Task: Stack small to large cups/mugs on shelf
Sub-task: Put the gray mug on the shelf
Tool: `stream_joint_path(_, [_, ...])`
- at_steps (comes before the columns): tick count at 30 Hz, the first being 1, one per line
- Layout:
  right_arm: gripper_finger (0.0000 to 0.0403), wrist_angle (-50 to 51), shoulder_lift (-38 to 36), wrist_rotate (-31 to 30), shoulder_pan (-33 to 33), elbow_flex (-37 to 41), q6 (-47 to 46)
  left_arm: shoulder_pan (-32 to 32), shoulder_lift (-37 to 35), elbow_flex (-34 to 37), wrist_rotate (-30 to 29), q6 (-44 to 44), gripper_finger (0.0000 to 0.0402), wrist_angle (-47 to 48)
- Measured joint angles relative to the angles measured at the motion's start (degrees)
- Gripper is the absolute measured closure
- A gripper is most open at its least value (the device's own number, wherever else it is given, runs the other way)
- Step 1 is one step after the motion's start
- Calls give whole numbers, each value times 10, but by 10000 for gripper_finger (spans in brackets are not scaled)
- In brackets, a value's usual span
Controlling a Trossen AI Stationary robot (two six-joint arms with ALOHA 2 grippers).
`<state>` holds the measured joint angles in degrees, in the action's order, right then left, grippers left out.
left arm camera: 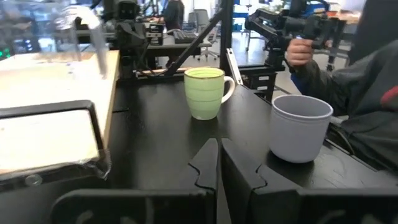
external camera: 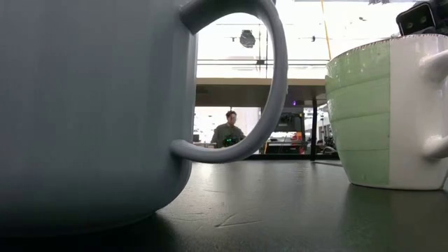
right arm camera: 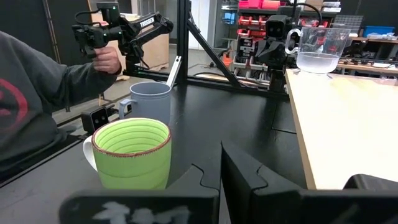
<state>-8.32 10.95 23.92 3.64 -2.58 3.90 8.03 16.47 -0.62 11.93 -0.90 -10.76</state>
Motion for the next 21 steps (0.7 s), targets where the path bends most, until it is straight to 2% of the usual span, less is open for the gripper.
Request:
stream_joint_path(12, [403,0,0,0,0,0,2,1,0,0,50,33,399,-65])
stream_joint_path(21, [403,0,0,0,0,0,9,37,0,0,43,37,400,-81])
